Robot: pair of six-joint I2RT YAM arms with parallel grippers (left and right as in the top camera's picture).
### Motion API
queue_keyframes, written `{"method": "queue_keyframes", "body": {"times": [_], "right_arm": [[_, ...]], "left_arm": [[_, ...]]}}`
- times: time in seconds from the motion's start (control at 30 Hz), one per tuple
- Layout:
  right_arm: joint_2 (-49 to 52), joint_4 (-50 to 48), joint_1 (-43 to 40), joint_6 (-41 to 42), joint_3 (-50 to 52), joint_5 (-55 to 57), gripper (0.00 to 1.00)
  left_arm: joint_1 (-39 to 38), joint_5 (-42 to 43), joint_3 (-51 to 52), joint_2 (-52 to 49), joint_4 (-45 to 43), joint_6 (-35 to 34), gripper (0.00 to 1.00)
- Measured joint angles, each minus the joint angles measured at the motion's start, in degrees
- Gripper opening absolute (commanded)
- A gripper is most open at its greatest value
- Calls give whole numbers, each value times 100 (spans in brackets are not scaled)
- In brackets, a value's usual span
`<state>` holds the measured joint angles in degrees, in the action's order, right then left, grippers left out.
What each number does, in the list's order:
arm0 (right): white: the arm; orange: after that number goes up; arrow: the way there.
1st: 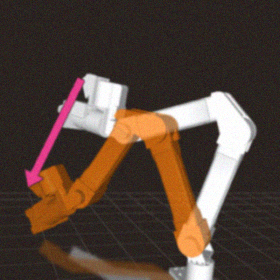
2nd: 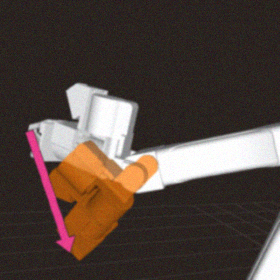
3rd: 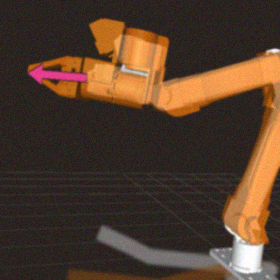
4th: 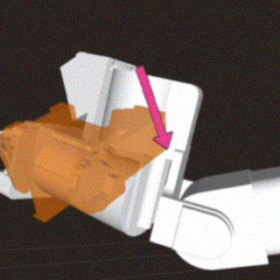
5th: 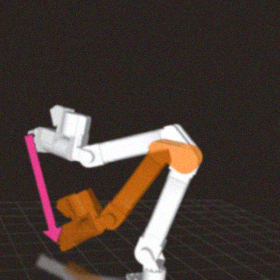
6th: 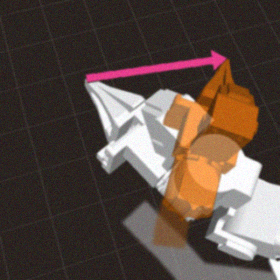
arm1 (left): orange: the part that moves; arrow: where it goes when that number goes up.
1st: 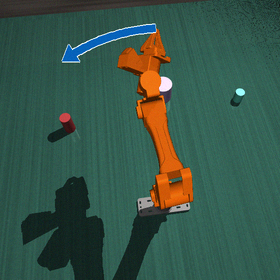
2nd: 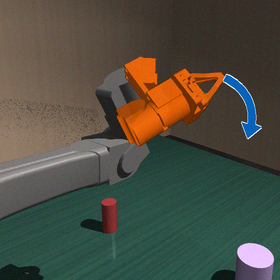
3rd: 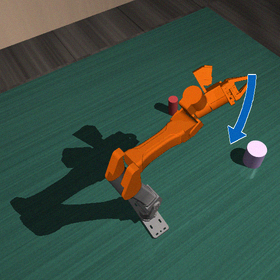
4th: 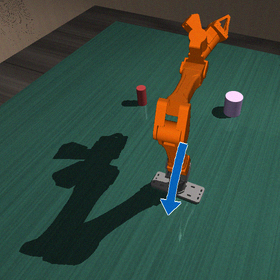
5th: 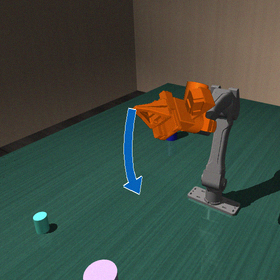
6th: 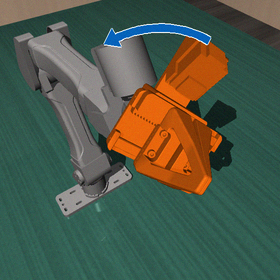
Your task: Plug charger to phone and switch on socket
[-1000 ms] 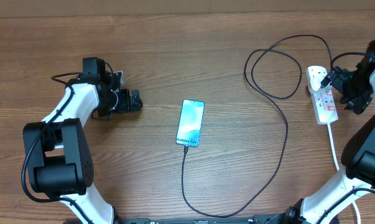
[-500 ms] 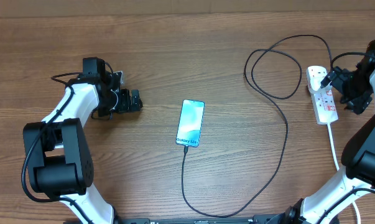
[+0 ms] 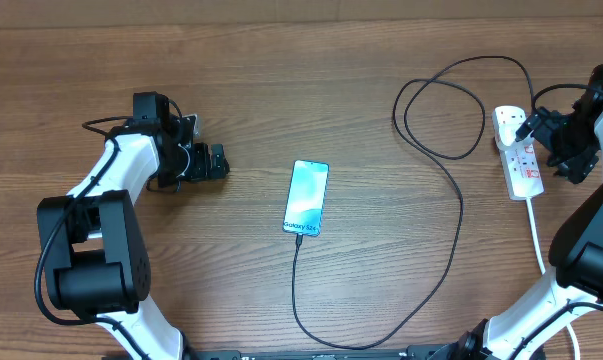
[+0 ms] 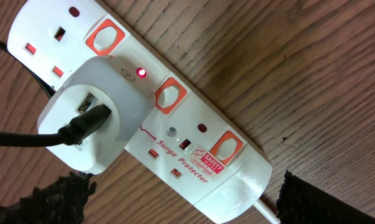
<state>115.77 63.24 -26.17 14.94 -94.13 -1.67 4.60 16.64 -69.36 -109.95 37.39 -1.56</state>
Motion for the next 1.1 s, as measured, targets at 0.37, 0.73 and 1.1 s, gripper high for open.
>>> {"method": "queue_keyframes", "body": {"times": [0.37, 0.73, 1.1], "right_arm": [[0, -2, 2, 2, 0, 2, 100], [0, 0, 2, 0, 0, 2, 100], [0, -2, 2, -2, 0, 0, 100]], "left_arm": [[0, -66, 0, 0, -17, 0, 100], [-68, -236, 7, 809, -11, -2, 100], [-651, -234, 4, 3998, -15, -2, 100]]}}
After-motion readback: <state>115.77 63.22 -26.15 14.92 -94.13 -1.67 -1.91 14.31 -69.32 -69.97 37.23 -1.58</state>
